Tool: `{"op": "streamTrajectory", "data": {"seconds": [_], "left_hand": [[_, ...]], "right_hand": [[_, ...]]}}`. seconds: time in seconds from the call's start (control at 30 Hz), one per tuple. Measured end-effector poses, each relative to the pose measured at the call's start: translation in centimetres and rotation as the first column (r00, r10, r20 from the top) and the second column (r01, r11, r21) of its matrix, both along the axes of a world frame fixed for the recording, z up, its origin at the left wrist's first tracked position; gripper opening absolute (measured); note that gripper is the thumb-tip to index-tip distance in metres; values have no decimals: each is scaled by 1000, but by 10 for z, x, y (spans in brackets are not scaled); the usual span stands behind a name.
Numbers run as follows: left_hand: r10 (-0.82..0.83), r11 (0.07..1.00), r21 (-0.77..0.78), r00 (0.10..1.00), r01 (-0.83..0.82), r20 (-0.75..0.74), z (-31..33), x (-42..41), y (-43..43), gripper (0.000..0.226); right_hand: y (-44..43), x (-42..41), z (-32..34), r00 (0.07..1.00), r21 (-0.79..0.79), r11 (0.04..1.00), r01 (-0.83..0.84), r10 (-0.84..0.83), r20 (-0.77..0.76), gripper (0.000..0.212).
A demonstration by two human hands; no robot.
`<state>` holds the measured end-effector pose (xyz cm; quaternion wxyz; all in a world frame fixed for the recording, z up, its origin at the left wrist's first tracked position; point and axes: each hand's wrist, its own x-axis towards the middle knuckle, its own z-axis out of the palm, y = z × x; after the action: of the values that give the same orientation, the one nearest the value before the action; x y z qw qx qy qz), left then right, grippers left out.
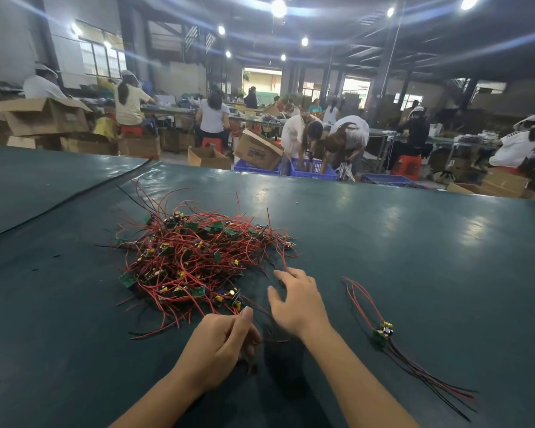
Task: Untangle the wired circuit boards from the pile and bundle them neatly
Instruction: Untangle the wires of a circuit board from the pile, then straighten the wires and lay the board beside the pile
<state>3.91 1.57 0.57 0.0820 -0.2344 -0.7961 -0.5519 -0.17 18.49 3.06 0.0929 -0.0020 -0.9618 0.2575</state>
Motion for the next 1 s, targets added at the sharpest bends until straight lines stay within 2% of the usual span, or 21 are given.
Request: {"op": "streamTrajectory", "data": {"seconds": [0.13, 0.2, 0.27, 0.33, 0.43, 0.5, 0.57, 0.63, 0.7, 0.77, 0.83, 0.9, 0.93, 1.0], "left_hand": [[-5, 1000, -18, 1000, 5, -21, -1, -1, 0, 68], [-3, 1000, -21, 1000, 2, -23, -1, -1, 0, 68], [-2, 1000, -25, 1000, 1, -26, 0, 0, 0, 67], [4, 999, -35, 1000, -5, -30, 0, 0, 0, 66], [11, 999, -50, 999, -13, -36, 0, 0, 0, 64], [10, 998, -55, 999, -13, -40, 0, 1, 0, 64], [9, 999, -52, 999, -11, -40, 0, 1, 1, 63], [16, 999, -41, 999, -18, -47, 1, 2, 1, 61], [27, 999, -29, 997, -29, -67, 3, 4, 3, 58], [31, 999, -7, 996, -32, -84, 4, 7, 3, 56], [32, 999, 9, 996, -31, -88, 5, 9, 5, 60], [9, 997, 73, 1000, -7, -26, 7, 12, 10, 51], [-22, 991, 132, 999, 18, 32, 9, 14, 13, 45], [-73, 974, 222, 991, 46, 112, 12, 17, 19, 35]], "right_hand": [[-4, -25, -6, 985, 205, 977, -54, 19, 172, 52], [-4, -27, -11, 977, 287, 954, -83, 22, 210, 50], [-3, -25, -16, 989, 304, 951, -56, 12, 147, 45], [0, -19, -18, 1000, 279, 960, 8, -13, 18, 38], [11, -4, -23, 988, 154, 987, 41, -17, -154, 26], [15, 8, -24, 964, -28, 998, 50, -56, -261, 21], [16, 19, -18, 923, -280, 958, 63, -163, -348, 16], [15, 31, -8, 905, -589, 808, 27, -270, -329, 25], [11, 46, 0, 930, -862, 505, -42, -295, -218, 36], [6, 60, 3, 964, -977, 199, -81, -233, -127, 41], [0, 75, 3, 989, -998, -6, -64, -131, -63, 39], [-8, 86, 3, 1000, -998, -68, -16, -22, -15, 35], [-12, 91, 2, 1000, -999, -47, 3, 12, 2, 33], [-19, 96, 1, 1000, -995, 102, 11, 21, 13, 28]]}}
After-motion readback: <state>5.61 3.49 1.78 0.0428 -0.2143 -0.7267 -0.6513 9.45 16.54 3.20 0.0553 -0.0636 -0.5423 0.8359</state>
